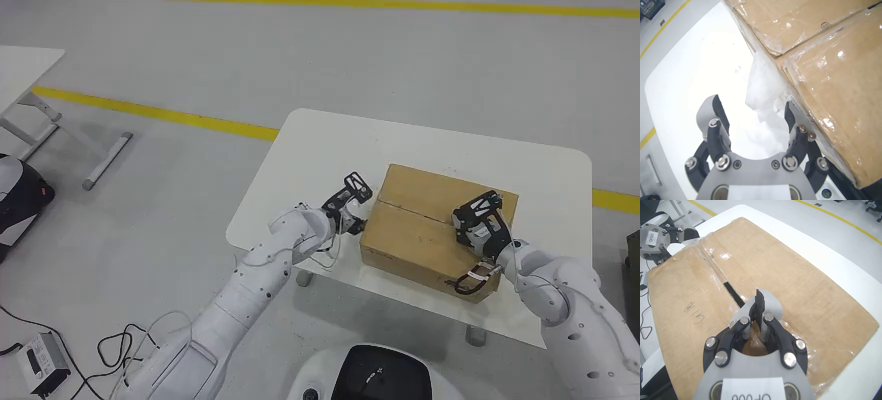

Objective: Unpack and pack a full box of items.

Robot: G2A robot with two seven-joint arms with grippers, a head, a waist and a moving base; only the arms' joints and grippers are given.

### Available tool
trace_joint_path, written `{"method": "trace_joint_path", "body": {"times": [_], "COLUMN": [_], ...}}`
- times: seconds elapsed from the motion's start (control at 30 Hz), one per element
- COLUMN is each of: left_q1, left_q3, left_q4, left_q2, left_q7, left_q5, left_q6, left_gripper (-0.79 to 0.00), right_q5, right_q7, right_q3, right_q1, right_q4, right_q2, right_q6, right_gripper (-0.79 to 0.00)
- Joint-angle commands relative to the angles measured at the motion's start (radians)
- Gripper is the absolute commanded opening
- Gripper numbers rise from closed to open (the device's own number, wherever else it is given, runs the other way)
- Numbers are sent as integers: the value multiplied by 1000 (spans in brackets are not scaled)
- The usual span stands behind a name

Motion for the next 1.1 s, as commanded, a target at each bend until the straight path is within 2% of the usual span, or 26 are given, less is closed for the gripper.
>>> {"method": "trace_joint_path", "body": {"times": [0.0,0.43,0.73,1.07], "left_q1": [-6,13,65,93], "left_q3": [6,-9,-63,-57], "left_q4": [5,-35,-147,-250], "left_q2": [-1,6,22,27], "left_q7": [8,20,-33,-49], "left_q5": [5,64,138,288], "left_q6": [-5,26,85,161], "left_gripper": [-785,-785,-785,-785], "right_q5": [-1,-5,-11,-14], "right_q7": [0,1,0,-2], "right_q3": [1,3,1,-4], "right_q1": [-1,0,2,0], "right_q4": [-1,5,13,17], "right_q2": [0,-3,-6,-10], "right_q6": [0,-2,-6,-6], "right_gripper": [-785,-785,-785,-785]}}
